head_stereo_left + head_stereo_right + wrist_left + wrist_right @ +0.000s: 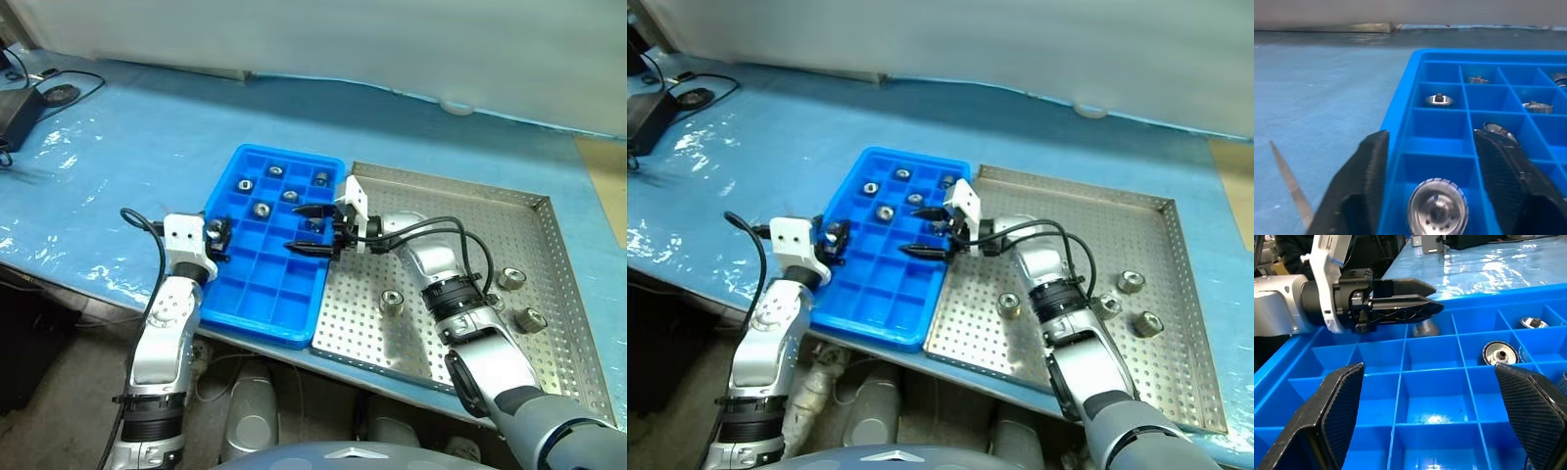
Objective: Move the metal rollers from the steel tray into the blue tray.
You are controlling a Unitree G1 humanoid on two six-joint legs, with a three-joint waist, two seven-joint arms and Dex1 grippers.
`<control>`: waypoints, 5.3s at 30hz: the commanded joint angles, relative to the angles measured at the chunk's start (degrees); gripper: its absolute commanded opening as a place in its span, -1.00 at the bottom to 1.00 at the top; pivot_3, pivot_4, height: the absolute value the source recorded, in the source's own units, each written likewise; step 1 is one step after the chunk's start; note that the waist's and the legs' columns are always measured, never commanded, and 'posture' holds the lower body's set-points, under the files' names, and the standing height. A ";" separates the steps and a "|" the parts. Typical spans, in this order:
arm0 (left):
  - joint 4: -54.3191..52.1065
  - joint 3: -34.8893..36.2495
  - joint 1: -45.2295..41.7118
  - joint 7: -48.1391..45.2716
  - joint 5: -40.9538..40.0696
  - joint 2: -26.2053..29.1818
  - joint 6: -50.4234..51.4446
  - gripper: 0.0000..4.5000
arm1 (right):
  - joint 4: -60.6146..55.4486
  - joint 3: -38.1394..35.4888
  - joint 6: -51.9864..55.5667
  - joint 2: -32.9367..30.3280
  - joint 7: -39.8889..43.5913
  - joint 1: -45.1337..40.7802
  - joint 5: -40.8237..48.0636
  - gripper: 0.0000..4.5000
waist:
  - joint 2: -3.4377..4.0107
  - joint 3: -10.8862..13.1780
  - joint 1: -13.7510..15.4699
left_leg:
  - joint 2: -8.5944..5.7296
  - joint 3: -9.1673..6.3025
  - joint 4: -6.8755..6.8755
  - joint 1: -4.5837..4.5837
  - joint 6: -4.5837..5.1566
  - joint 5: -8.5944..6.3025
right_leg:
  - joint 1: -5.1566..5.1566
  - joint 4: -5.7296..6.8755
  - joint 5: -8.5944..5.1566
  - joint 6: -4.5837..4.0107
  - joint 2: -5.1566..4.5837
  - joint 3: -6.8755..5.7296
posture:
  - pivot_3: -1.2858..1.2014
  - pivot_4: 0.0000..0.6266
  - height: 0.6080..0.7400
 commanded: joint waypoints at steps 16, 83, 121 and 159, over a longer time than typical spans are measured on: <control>30.64 -7.63 -28.88 -33.15 -11.93 1.07 -5.02 0.93 | -24.29 -14.51 7.62 -13.74 -12.75 14.65 2.95 1.00 | 0.04 -0.02 -4.25 | -0.02 0.01 0.48 0.05 -0.14 0.09 | 0.21 0.16 0.09 0.03 -0.01 0.09 | -0.03 -0.52 1.00; -1.34 -1.53 -9.16 -20.61 -8.02 -1.54 -0.13 -0.24 | -13.63 2.41 12.00 -9.71 7.88 0.19 9.52 1.00 | 0.04 -0.02 -5.97 | -0.02 1.35 -0.24 0.57 0.47 -0.27 | -0.13 -0.24 0.02 0.03 -0.11 0.96 | 0.35 -0.52 1.00; -28.63 -0.35 22.04 -5.54 -9.49 3.89 5.51 -0.24 | 0.10 3.45 4.26 -0.72 15.46 -2.94 3.02 1.00 | 0.21 0.04 10.16 | 0.02 -0.04 -0.31 0.45 0.01 -0.03 | 0.22 -0.04 -0.09 -0.10 0.10 0.15 | 0.49 -0.52 1.00; 25.58 -15.83 -25.80 -38.22 -12.79 1.01 -8.70 0.97 | -32.79 -20.11 12.51 -11.98 -22.55 18.48 3.33 1.00 | 0.47 0.00 -8.17 | -0.14 0.13 -0.33 1.06 -0.52 0.34 | 0.71 -0.01 0.00 -0.06 0.09 0.32 | -0.14 -0.52 1.00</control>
